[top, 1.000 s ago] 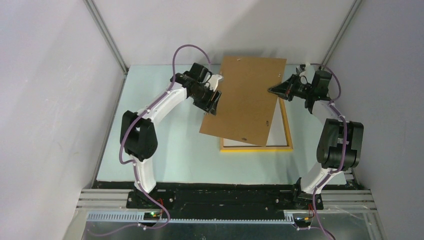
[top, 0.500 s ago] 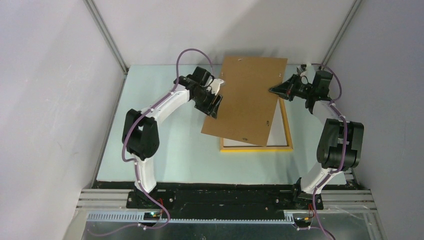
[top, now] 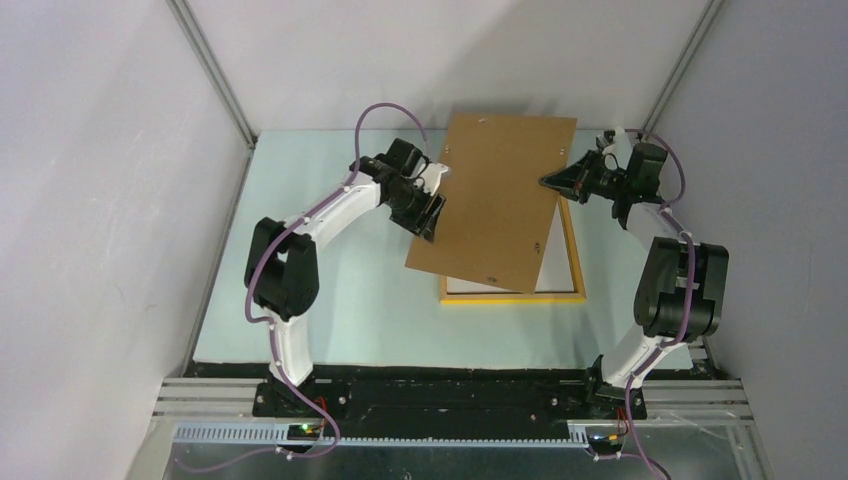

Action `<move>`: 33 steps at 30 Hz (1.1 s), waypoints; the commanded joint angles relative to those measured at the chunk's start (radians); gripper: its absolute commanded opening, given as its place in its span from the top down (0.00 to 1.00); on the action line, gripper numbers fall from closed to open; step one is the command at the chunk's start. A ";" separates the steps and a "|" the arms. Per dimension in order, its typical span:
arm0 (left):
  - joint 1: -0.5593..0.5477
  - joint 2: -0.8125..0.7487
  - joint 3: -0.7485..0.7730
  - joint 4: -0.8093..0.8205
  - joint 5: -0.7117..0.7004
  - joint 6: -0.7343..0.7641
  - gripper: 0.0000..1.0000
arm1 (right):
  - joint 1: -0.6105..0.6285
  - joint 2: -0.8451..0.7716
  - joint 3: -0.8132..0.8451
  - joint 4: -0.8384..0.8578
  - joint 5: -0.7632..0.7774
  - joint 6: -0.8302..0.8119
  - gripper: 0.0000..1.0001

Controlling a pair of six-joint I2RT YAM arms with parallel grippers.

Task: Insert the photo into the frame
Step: Place the photo frame item in the photo frame.

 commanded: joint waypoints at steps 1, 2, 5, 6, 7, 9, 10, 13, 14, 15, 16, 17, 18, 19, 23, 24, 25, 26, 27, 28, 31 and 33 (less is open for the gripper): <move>-0.011 -0.062 -0.009 0.008 0.056 0.013 0.39 | -0.020 -0.051 0.015 0.036 -0.056 0.020 1.00; -0.011 -0.068 -0.009 0.008 0.064 0.013 0.39 | -0.025 -0.049 0.015 0.033 -0.055 0.013 1.00; -0.011 -0.085 -0.012 0.007 0.068 0.015 0.39 | -0.037 -0.038 0.014 0.026 -0.057 0.000 1.00; -0.011 -0.087 -0.012 0.008 0.064 0.017 0.39 | -0.038 -0.035 0.014 0.019 -0.059 -0.009 1.00; -0.011 -0.094 -0.012 0.007 0.062 0.019 0.39 | -0.043 -0.030 0.015 0.014 -0.061 -0.014 1.00; -0.010 -0.103 -0.012 0.007 0.050 0.023 0.39 | -0.051 -0.020 0.014 -0.003 -0.067 -0.034 1.00; -0.009 -0.107 -0.011 0.007 0.040 0.023 0.38 | -0.055 -0.017 0.014 -0.017 -0.071 -0.051 1.00; -0.004 -0.125 -0.001 0.008 0.023 0.025 0.38 | -0.078 0.001 0.014 -0.040 -0.083 -0.088 1.00; 0.000 -0.128 0.001 0.007 0.021 0.024 0.37 | -0.084 0.009 0.014 -0.046 -0.090 -0.094 1.00; 0.003 -0.134 0.008 0.007 0.018 0.023 0.37 | -0.097 0.013 0.014 -0.049 -0.096 -0.105 1.00; 0.009 -0.137 0.011 0.007 0.017 0.021 0.37 | -0.104 0.020 0.014 -0.055 -0.104 -0.109 1.00; 0.013 -0.142 0.017 0.007 0.014 0.019 0.37 | -0.117 0.024 0.014 -0.057 -0.109 -0.117 1.00; 0.020 -0.144 0.021 0.007 0.012 0.019 0.37 | -0.124 0.033 0.015 -0.066 -0.119 -0.126 1.00; 0.024 -0.149 0.026 0.007 0.004 0.020 0.37 | -0.135 0.038 0.016 -0.075 -0.124 -0.142 1.00; 0.046 -0.156 0.043 0.008 -0.020 0.024 0.37 | -0.160 0.065 0.053 -0.226 -0.133 -0.269 1.00; 0.051 -0.155 0.046 0.008 -0.022 0.024 0.37 | -0.166 0.077 0.065 -0.271 -0.135 -0.283 1.00; 0.054 -0.155 0.050 0.007 -0.026 0.022 0.37 | -0.168 0.083 0.075 -0.301 -0.138 -0.307 1.00; 0.060 -0.154 0.054 0.007 -0.027 0.021 0.37 | -0.172 0.096 0.083 -0.320 -0.140 -0.319 1.00; 0.062 -0.153 0.055 0.007 -0.028 0.021 0.37 | -0.173 0.102 0.102 -0.369 -0.142 -0.355 1.00; 0.064 -0.152 0.057 0.008 -0.029 0.020 0.37 | -0.176 0.116 0.114 -0.393 -0.142 -0.396 1.00; 0.066 -0.146 0.060 0.007 -0.036 0.019 0.37 | -0.179 0.158 0.185 -0.540 -0.148 -0.481 1.00; 0.066 -0.137 0.061 0.007 -0.043 0.019 0.37 | -0.179 0.187 0.236 -0.639 -0.151 -0.550 1.00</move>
